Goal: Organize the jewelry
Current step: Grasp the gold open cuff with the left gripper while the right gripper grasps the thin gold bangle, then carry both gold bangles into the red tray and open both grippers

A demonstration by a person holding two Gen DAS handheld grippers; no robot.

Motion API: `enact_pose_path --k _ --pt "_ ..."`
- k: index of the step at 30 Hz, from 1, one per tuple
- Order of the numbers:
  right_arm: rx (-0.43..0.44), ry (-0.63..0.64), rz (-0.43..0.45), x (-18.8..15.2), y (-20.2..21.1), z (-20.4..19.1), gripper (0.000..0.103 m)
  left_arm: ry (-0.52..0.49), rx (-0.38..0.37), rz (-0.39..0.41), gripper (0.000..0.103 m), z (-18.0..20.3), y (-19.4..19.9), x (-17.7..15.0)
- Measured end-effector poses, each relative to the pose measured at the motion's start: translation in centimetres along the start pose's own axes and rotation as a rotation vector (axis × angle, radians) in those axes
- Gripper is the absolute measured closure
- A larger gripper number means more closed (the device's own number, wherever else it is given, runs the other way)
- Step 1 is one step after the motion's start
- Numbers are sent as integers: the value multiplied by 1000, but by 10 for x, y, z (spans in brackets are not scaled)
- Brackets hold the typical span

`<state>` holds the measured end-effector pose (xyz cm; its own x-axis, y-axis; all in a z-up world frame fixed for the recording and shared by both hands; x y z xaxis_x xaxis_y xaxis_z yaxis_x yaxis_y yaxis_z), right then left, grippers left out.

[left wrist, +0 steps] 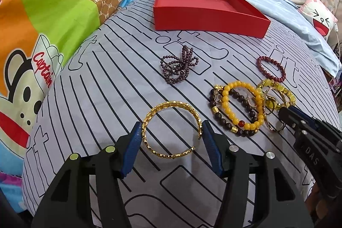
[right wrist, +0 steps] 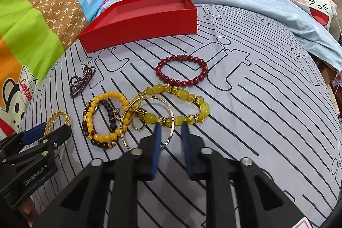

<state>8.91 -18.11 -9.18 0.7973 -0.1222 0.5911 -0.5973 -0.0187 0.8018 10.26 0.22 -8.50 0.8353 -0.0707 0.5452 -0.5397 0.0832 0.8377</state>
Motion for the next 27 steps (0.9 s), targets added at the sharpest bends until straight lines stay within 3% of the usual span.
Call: enact_pose_path --k 5,18,27 --pt "7 -7 4 2 1 2 99 -4 -1 -3 49 2 -1 0" --pt "49 -31 81 22 40 4 99 -5 -18 35 49 4 17 12" --pt "83 -12 149 68 55 2 99 -25 -41 109 49 9 33 62"
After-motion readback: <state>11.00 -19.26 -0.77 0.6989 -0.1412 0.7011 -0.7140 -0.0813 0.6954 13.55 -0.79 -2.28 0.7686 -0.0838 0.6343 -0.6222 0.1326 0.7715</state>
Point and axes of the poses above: each gripper's, at about its wrist camera, not at the fingertips, and y roughly against the way its jaws point, z to its right, x to its top, the point moved 8 cm from there along -y, roughly the way its jaws point
